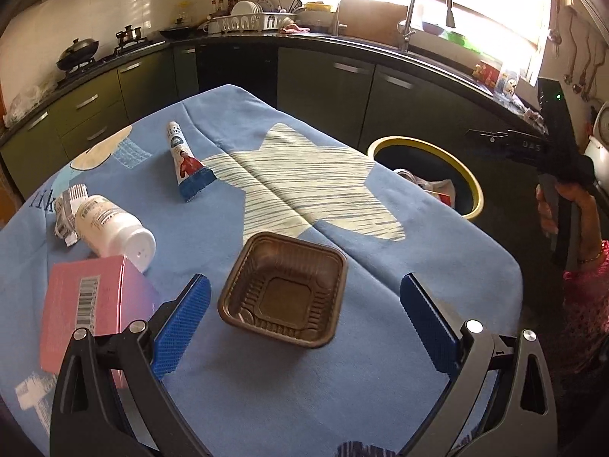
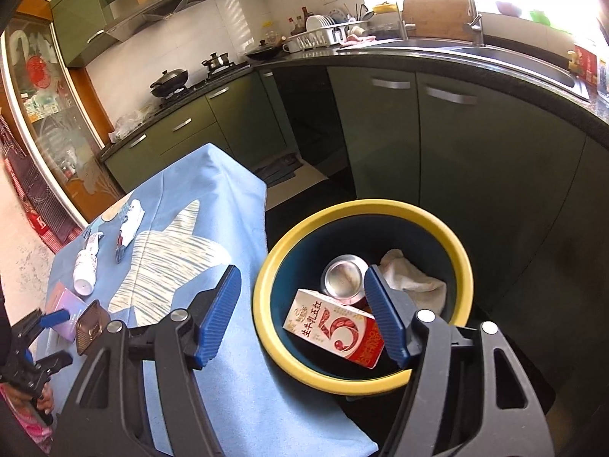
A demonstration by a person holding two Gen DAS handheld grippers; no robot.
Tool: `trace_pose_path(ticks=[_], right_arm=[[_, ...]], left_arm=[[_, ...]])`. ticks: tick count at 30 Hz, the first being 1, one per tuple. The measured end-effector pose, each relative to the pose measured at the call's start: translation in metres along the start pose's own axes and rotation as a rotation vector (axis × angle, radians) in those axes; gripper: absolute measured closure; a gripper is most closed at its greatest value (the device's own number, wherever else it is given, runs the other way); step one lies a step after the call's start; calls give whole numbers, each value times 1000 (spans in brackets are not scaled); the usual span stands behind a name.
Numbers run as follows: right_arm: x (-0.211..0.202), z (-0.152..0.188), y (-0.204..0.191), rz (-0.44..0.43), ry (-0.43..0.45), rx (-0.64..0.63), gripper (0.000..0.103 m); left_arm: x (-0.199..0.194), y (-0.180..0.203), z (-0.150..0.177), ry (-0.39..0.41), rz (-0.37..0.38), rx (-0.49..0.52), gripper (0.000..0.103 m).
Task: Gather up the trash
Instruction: 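Grasp the brown plastic tray with the left gripper, then carry the brown tray over the bin and drop it in with the left gripper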
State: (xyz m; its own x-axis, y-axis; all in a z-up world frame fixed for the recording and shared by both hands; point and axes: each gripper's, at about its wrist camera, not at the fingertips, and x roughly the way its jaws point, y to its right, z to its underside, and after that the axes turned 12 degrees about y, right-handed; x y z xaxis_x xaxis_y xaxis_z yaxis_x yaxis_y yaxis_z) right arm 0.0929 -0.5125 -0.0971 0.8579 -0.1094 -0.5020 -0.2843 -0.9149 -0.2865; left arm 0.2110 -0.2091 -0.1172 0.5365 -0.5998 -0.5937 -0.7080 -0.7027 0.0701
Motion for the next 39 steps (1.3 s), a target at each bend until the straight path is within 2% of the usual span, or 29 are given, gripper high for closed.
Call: trace_pose_path(ticks=[6,10,16,20,28,34,36,39], right_arm=[[8,5,-3,-13,-22,3,39],[14,6,-6,-22,-39,1,39],[18,8,-10,-38,-50,-1,39],[20,9,-12,-48,-57,-5,39],[22,8,-14,-55,-68,-5,38],[24,8,-18,-62,-70,-8,38],[24,7,-20,-66,-69,-10,38],[24,7,-21,-71,-69,-10,38]], left_arm=[[26,-8,-5,-60,16,31,5],[35,-5,-7,-76,6,77,5],[42,0,-10,-96,44,98,5],[49,6,-9,-114,43,150,5],[63,0,-2,-156,58,152,6],[62,-1,-5,-150,56,155,20],[61,-1,-7,-148,54,152,29],[59,-1,-8,-151,57,150,33]])
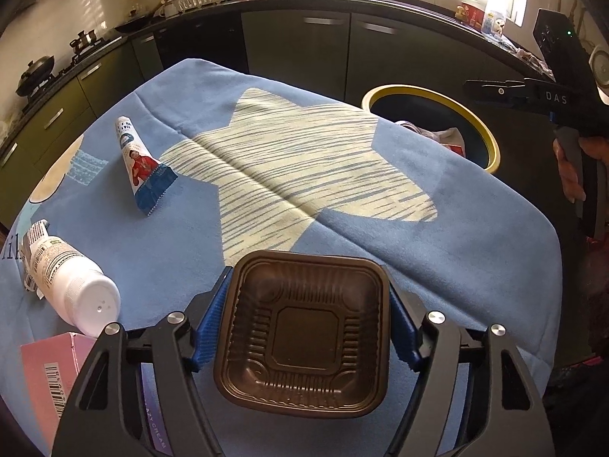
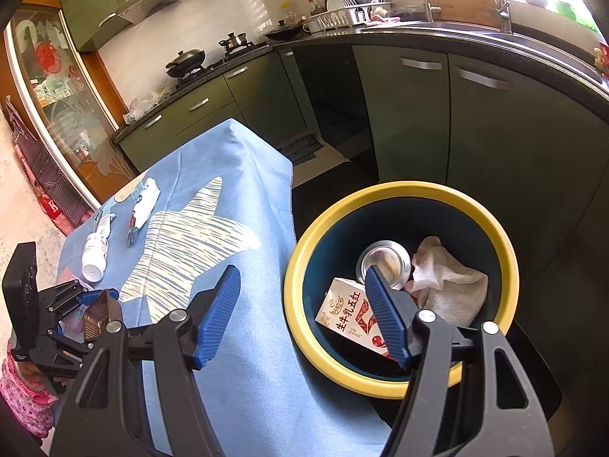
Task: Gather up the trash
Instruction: 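Carry the brown tray over the bin and drop it in with the left gripper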
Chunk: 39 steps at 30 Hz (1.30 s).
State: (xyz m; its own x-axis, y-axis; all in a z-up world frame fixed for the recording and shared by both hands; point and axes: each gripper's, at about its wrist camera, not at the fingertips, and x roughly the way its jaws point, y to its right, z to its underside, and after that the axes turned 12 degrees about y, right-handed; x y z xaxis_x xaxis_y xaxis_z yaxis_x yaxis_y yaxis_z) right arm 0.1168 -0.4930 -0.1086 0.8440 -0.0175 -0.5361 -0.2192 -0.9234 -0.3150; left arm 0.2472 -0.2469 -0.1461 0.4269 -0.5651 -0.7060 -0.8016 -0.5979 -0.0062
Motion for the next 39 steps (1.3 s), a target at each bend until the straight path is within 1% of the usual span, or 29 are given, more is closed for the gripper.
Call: trace_pose_path(ticks=[4,12,18,24,29,32,35,39], right_arm=[[-2,-2,0,-4,5,3,38],[-10,-1,9,1,26,30,38],[-28,-1,30,48,70,66,38],[-50,2,64,100,127,131,38],[-64,8,92,140,150,167,38],[-72,12,109,168,158,187,38],[-78,17,122,185,160,209,38],[-85,24,137,206,158,233,38]], left_arm=[[-4,3,0,3,11,2,34],[-23,17,-15,54,17,15,34],[-33,44,-36,87,55,52,34],[-30,79,-69,113,116,112,34],[-11,117,-105,117,185,166,34],[11,139,-129,110,226,193,34],[41,157,-152,86,264,202,34],[90,178,-178,50,284,205,34]])
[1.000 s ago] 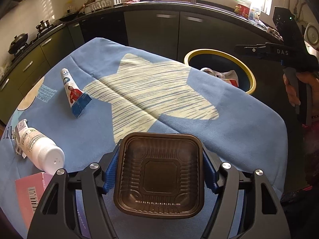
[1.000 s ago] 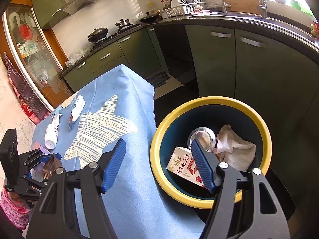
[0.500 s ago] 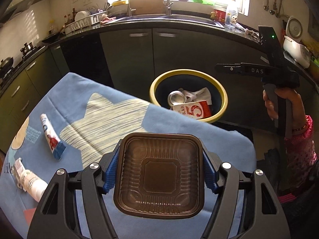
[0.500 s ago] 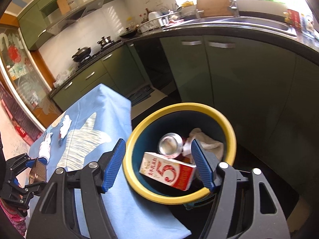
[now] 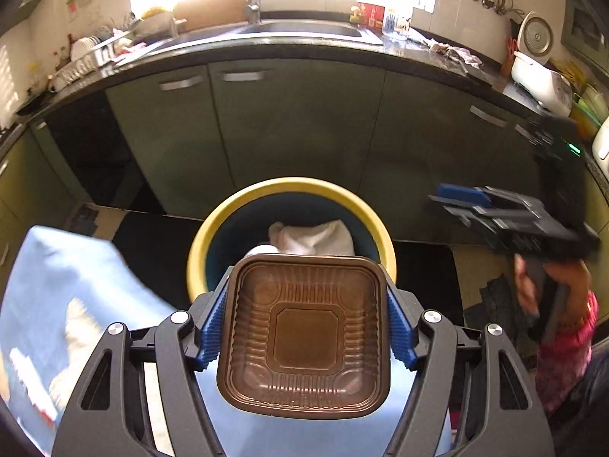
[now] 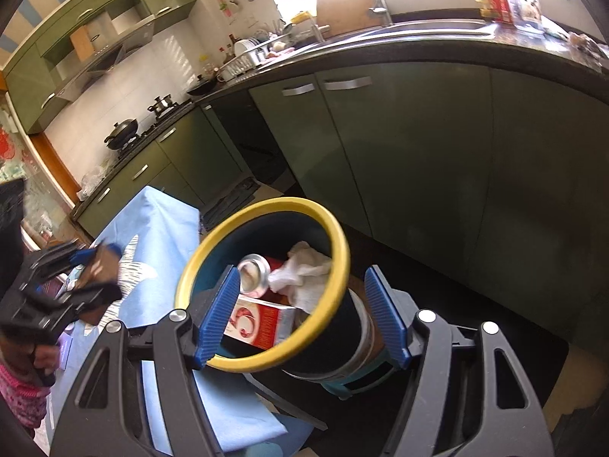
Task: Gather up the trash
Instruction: 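Carry the brown tray over the bin and drop it in with the left gripper, then move both grippers back toward the remaining items on the table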
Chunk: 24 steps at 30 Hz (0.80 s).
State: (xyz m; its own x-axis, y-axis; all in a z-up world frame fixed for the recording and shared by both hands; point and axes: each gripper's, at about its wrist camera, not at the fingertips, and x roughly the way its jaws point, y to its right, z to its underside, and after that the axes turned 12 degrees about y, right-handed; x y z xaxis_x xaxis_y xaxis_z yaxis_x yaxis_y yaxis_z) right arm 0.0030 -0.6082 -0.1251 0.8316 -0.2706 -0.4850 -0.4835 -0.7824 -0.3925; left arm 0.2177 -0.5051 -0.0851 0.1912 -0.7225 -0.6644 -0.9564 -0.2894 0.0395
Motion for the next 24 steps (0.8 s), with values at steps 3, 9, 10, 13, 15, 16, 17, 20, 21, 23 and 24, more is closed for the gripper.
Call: trace_pose_path(ticks=[3,9,10,13,15,16,17,20,21,23,24], right_arm=[[-4,0,9,22,6,9,38],[-7,-2,18,36,15,17,35],[-7,-2,18,36,13,16,35],[-5,0,19,30,7,17,35],[-4,1,18,24,2,17,35],[-3,2,16,20,-1,17,35],[-2,2,14,17,-2,16,35],[-1,4,7,5,-10,2,35],[-2,5,4,1,-11,-3,34],[-2,5,-2,-4,-13,-13,34],[-3,5,-6,-6,-14,-19,34]], left_arm=[[35,-2,-12,-21,-15,-7,33],[69,-17,-27,-4,-62,-75,20],[66,-18,-29,10,-65,-85,20],[54,-22,-31,43,-73,-113,20],[38,-24,-29,68,-95,-120,19],[28,-23,-28,92,-106,-127,18],[18,-22,-26,112,-114,-134,17],[-17,-20,-17,171,-137,-149,16],[-31,-21,-12,190,-148,-154,15],[-58,-20,-3,235,-173,-173,12],[-71,-20,1,253,-186,-181,12]])
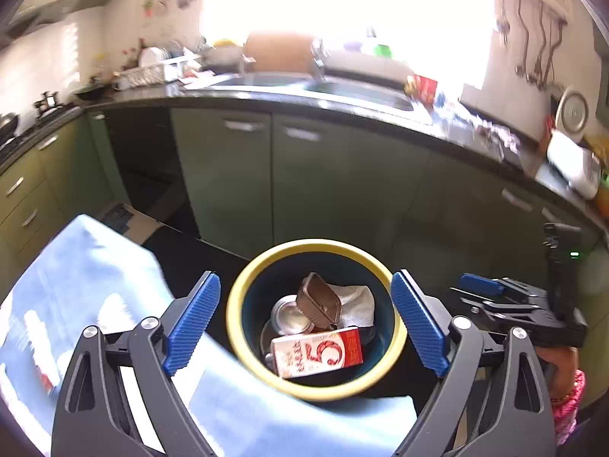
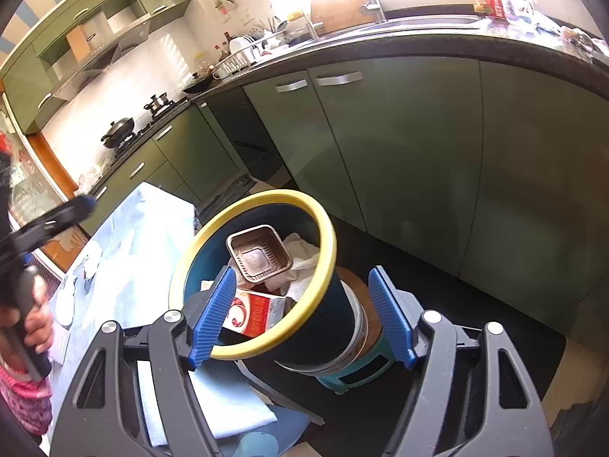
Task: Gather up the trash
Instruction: 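Move both grippers back toward the remaining items on the table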
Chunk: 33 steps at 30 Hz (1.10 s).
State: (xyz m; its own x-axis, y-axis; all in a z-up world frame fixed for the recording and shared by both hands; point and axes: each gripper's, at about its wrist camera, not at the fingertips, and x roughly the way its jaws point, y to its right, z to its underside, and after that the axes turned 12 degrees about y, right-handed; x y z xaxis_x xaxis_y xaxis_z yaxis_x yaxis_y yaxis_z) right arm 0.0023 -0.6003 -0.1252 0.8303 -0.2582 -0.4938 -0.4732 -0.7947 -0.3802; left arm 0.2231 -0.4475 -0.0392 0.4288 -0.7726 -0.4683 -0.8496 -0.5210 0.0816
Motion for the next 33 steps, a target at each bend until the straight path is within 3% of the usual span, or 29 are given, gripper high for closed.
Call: trace_pose_path(ticks=[7,15,19,23,33], right_arm=[[1,1,-31,-39,-18,-58,34],[8,9,-90,-114,-66,-167,33],[10,15,-127,-151,-83,-223,32],[13,23,-167,-185,-104,-286,32],[32,45,-269,-262,-162,-432,32]], left_arm=[[-103,-41,19,135,-149,-118,5],[-203,-105,73,195,-381,-310,5],[-243,-130,102,190,-548,-312,5],[-282,-151,128,205,-663,-317,5],[-330,-191,180,219,-770,-391,5]])
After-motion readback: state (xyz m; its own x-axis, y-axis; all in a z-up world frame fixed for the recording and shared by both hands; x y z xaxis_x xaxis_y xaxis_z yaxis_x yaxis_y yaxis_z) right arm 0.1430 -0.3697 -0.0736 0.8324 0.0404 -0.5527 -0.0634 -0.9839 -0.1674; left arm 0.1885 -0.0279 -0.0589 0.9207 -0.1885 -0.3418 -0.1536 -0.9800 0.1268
